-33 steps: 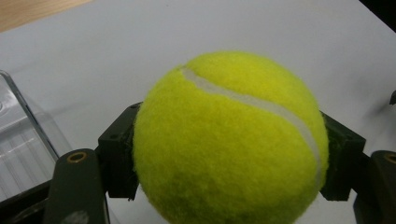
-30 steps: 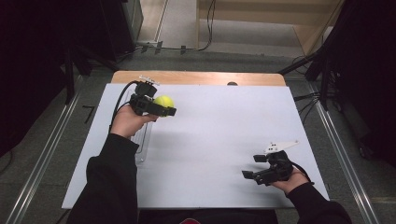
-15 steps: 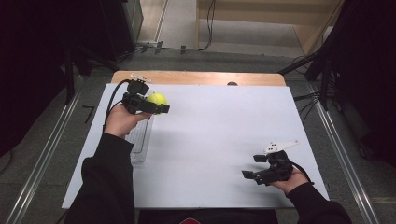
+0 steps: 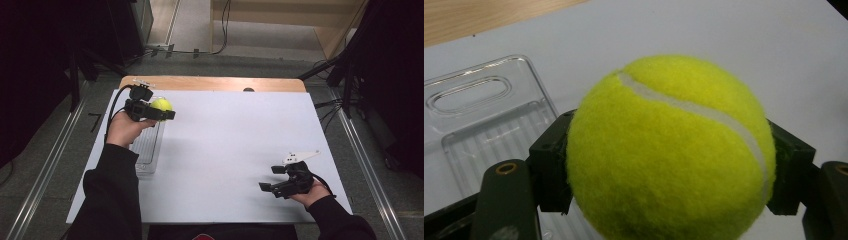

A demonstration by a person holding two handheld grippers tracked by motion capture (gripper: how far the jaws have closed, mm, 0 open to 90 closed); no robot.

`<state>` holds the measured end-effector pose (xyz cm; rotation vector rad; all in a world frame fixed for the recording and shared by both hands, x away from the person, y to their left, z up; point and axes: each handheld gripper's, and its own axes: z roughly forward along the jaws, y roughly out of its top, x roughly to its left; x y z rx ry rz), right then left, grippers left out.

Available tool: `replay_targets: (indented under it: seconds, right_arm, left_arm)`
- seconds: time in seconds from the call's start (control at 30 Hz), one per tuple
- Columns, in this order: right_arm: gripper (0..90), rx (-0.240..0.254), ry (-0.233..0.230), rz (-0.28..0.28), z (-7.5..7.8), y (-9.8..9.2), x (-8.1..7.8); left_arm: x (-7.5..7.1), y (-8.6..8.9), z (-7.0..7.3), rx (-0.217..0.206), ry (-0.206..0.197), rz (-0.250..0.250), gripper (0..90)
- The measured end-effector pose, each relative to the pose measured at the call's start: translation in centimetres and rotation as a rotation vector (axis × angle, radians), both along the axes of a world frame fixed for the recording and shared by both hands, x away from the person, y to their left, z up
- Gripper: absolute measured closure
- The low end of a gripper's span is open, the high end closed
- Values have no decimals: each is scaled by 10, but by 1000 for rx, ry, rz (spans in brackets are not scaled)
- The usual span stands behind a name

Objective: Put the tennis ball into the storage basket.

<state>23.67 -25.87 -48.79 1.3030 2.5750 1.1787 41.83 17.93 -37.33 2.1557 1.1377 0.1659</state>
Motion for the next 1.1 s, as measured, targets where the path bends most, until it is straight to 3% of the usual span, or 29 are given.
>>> replay_targets:
  seconds: [0.43,1.1]
  right_arm:
    - [122,1,0,6,0,2,2]
    - [122,-1,-2,16,0,5,4]
  left_arm:
    - [1,14,-2,22,-3,53,263]
    - [1,44,-4,14,-4,145,263]
